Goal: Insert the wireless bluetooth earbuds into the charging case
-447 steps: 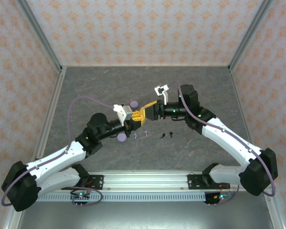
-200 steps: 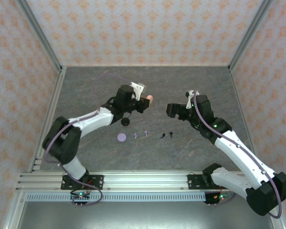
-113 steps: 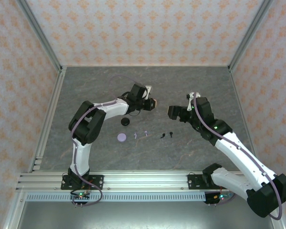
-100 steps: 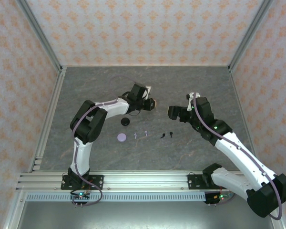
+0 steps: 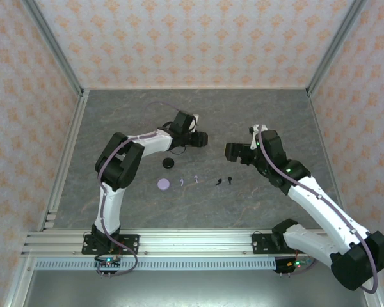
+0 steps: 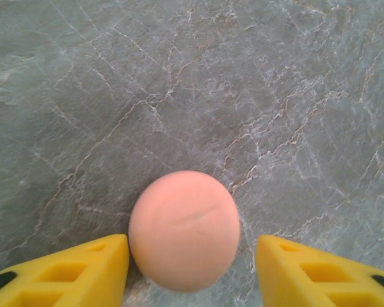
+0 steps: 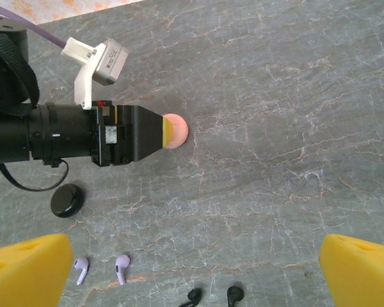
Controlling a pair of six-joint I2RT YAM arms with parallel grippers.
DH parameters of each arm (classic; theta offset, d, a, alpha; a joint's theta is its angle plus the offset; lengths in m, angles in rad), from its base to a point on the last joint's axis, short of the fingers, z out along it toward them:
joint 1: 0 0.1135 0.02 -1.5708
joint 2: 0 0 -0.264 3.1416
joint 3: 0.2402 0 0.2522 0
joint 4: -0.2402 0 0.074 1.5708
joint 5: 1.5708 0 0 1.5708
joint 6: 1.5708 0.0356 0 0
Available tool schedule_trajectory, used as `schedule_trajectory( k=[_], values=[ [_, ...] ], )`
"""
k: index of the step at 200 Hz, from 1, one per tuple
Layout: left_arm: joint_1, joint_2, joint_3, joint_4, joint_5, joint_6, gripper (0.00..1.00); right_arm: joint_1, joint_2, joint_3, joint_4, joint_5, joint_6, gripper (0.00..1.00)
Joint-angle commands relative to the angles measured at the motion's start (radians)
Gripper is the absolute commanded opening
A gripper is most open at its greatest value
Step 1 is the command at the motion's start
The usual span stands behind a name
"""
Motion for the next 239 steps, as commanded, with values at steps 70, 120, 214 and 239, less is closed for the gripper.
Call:
schedule_trajectory(
  k=[70,120,214,239],
  values=[
    [0.025,-0.582,-0.360,0.026,-0.240,0.099,0.66,0.142,0.151,0.100,-0.041,0.011,-0.080,0.97],
    [0.111,-0.891,-0.662,0.060,-0.344,0.026,0.83,0.310,0.421,0.258,-0.062,0.076,-0.087,0.94],
    [0.414,-1.227,-0.943,0.006,-0.265,-0.094,1.00,0.460,1.029,0.734,-0.237,0.154,0.007,0.85],
    [0.462,-1.226,-0.978,0.042,-0.208,-0.103,1.00,0.462,1.123,0.819,-0.248,0.144,-0.003,0.82]
  ],
)
